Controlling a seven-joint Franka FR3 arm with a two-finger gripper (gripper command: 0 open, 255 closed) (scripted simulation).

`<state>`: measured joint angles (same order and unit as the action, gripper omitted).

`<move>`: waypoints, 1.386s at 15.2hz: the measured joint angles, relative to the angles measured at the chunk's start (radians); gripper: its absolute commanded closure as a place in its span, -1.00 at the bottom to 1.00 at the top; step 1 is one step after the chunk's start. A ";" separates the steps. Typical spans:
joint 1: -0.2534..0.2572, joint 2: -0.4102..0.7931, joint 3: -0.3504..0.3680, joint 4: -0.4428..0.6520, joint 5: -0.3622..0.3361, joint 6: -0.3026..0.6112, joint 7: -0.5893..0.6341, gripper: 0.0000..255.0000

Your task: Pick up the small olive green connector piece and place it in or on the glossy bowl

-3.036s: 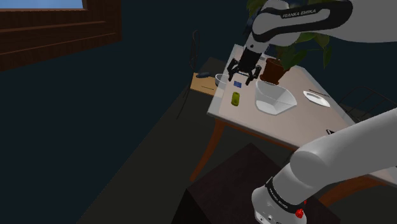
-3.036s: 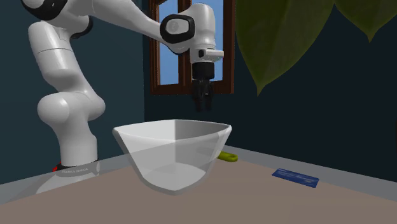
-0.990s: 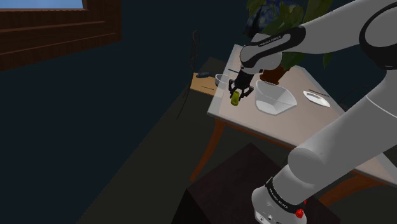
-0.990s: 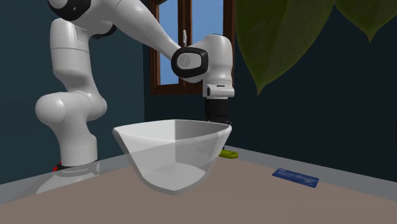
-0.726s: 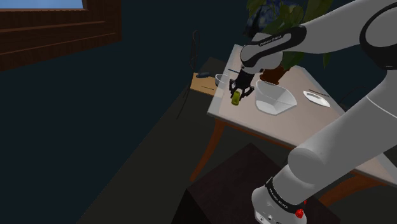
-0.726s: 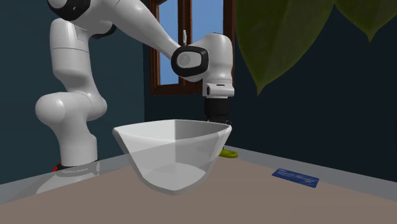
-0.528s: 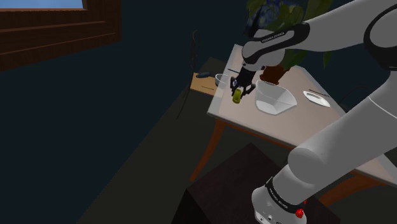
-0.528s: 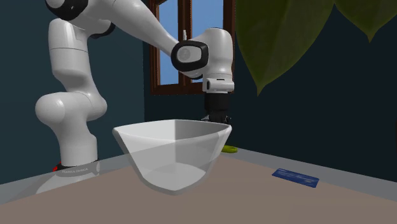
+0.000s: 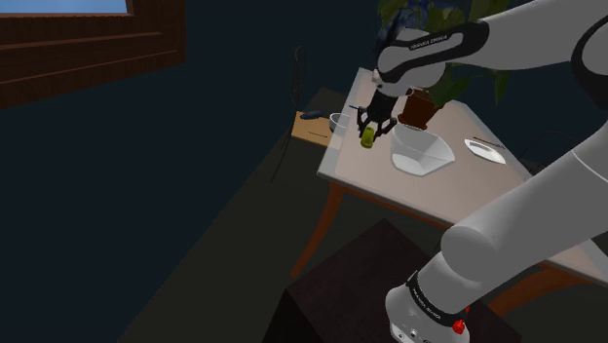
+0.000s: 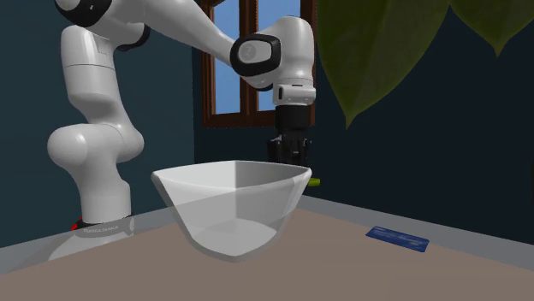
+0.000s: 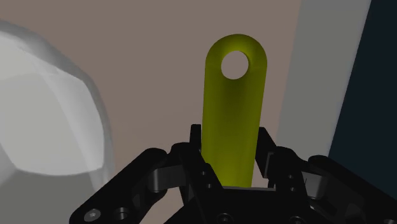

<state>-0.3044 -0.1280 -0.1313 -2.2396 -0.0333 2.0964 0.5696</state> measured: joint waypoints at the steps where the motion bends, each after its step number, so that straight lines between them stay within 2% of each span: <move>1: 0.000 -0.005 0.000 0.007 0.000 -0.012 0.000 1.00; 21: 0.002 -0.068 0.006 0.219 -0.004 -0.287 0.001 1.00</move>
<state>-0.3026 -0.1957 -0.1251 -2.0204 -0.0373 1.8098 0.5710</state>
